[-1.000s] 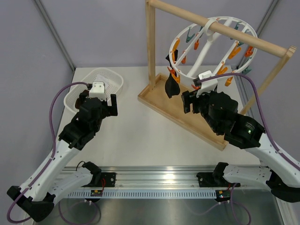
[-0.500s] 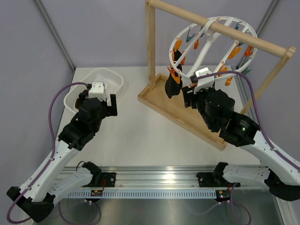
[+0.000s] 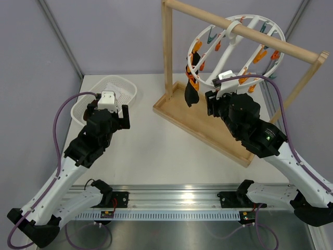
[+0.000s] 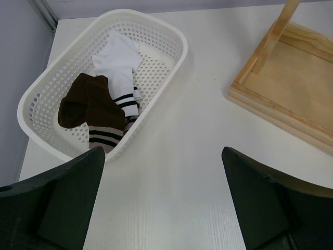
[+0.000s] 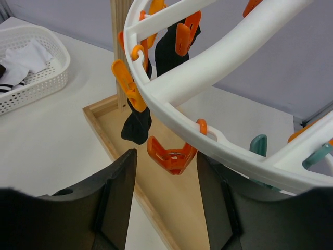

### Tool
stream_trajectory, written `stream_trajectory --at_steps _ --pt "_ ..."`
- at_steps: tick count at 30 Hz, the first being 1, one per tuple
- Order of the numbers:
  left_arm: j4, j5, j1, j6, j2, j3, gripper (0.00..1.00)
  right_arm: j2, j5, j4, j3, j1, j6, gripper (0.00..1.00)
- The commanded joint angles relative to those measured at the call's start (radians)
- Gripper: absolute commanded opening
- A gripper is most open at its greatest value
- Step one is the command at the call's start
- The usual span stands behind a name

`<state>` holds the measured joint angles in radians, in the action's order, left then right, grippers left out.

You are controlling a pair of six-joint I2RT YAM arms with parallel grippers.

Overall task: Clip the socks to the hanger
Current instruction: Open the clamp at the hanger.

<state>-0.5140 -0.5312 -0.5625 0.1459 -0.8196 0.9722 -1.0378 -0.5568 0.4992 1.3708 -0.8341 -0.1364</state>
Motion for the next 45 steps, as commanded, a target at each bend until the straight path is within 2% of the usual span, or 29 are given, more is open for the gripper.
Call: stream_trajectory --at_steps 1,9,13,16,17,28,33,39,40,43,44,45 --pt "0.057 -0.010 0.006 -0.014 0.014 -0.001 0.99 -0.010 0.058 -0.077 0.017 0.039 -0.002 0.56" --pt "0.055 -0.007 0.004 -0.014 0.017 -0.001 0.99 -0.001 0.100 -0.111 -0.002 0.084 0.017 0.54" --pt "0.055 -0.009 0.004 -0.016 0.017 -0.001 0.99 0.008 0.092 -0.140 -0.024 0.087 0.018 0.59" --pt "0.057 -0.009 0.004 -0.016 0.017 -0.003 0.99 0.018 0.097 -0.160 -0.038 0.089 0.024 0.57" --pt "0.057 -0.007 0.004 -0.016 0.017 -0.003 0.99 0.021 0.098 -0.163 -0.041 0.087 0.024 0.52" --pt "0.060 0.000 0.004 -0.017 0.020 -0.004 0.99 0.048 0.081 -0.172 -0.039 0.090 0.061 0.24" --pt "0.066 0.020 0.004 -0.016 0.026 -0.007 0.99 0.068 0.067 -0.182 -0.067 0.090 0.124 0.16" --pt "0.115 0.123 0.004 -0.026 0.063 -0.029 0.99 0.110 0.026 -0.221 -0.113 0.090 0.256 0.05" --pt "0.121 0.152 0.004 -0.032 0.065 -0.032 0.99 0.111 0.021 -0.222 -0.114 0.090 0.270 0.05" --pt "0.131 0.169 0.004 -0.034 0.068 -0.036 0.99 0.113 0.012 -0.221 -0.128 0.090 0.281 0.15" --pt "0.132 0.168 0.006 -0.034 0.068 -0.035 0.99 0.117 0.014 -0.234 -0.136 0.090 0.276 0.23" --pt "0.129 0.166 0.004 -0.035 0.066 -0.035 0.99 0.120 0.018 -0.238 -0.148 0.092 0.270 0.27"
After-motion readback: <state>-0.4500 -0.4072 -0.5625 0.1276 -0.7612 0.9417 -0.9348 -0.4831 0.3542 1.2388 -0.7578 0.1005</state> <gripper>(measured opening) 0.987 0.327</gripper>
